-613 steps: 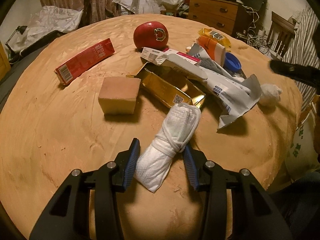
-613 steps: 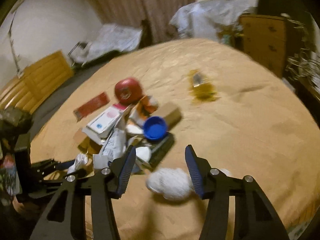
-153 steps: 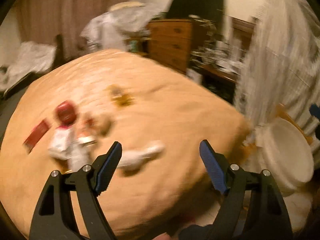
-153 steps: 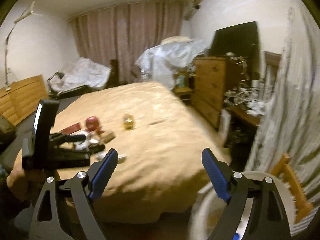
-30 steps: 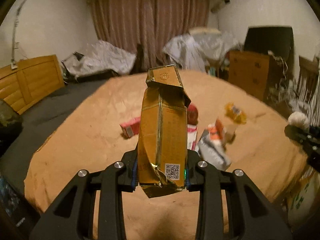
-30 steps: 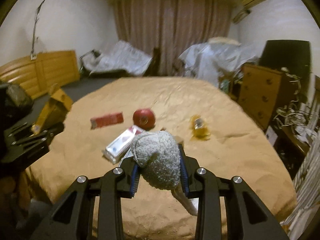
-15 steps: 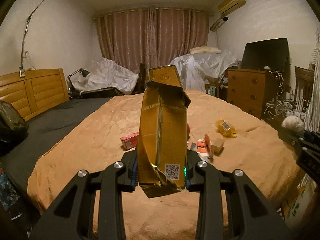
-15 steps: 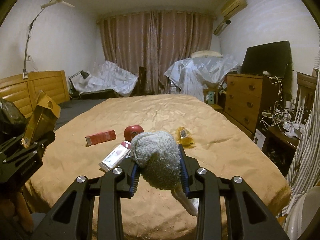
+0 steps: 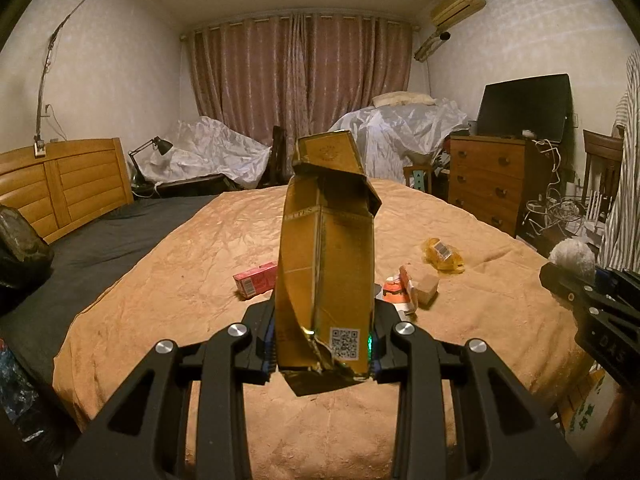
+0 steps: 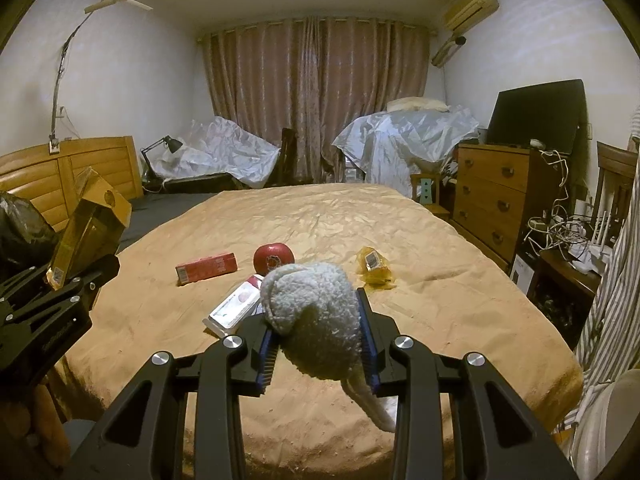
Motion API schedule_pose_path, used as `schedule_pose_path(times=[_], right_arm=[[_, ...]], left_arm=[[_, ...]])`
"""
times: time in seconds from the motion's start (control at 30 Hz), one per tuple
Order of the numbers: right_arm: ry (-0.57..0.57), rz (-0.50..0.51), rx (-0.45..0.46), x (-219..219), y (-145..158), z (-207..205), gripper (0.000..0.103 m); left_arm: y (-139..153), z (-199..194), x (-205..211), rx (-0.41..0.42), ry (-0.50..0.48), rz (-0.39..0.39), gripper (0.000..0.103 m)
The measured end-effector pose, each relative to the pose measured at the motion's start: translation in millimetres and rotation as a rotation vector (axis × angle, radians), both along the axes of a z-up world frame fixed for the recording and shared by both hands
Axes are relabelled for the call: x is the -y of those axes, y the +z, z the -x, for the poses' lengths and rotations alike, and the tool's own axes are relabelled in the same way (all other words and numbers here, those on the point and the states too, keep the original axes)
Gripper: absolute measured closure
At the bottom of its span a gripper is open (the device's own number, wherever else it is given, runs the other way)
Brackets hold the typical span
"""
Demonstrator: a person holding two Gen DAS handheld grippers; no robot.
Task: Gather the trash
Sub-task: 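Carry the gold box and white sock to the white bucket and release them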
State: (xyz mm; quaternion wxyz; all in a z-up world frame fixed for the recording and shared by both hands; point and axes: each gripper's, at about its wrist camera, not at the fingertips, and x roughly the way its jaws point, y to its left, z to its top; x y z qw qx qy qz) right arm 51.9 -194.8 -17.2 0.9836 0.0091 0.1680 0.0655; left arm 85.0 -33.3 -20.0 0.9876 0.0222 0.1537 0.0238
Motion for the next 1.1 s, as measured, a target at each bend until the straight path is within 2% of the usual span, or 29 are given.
schedule_pose_path(times=[0.27, 0.57, 0.87, 0.97, 1.1], right_arm=[[-0.063, 0.008, 0.013, 28, 18, 11, 0.068], [-0.250, 0.029, -0.008, 118, 39, 51, 0.068], [-0.483, 0.040, -0.084, 230, 56, 113, 0.068], [-0.545, 0.032, -0.137, 266, 57, 133, 0.068], [-0.617, -0.001, -0.257, 321, 47, 153, 0.068]], left_arm=[[9, -1, 27, 0.006, -0.101, 0.005, 0.071], [25, 9, 112, 0.012, -0.329, 0.017, 0.071], [34, 22, 207, -0.045, -0.601, 0.019, 0.071], [31, 25, 243, -0.085, -0.690, 0.016, 0.071], [26, 30, 280, -0.148, -0.784, 0.016, 0.071]])
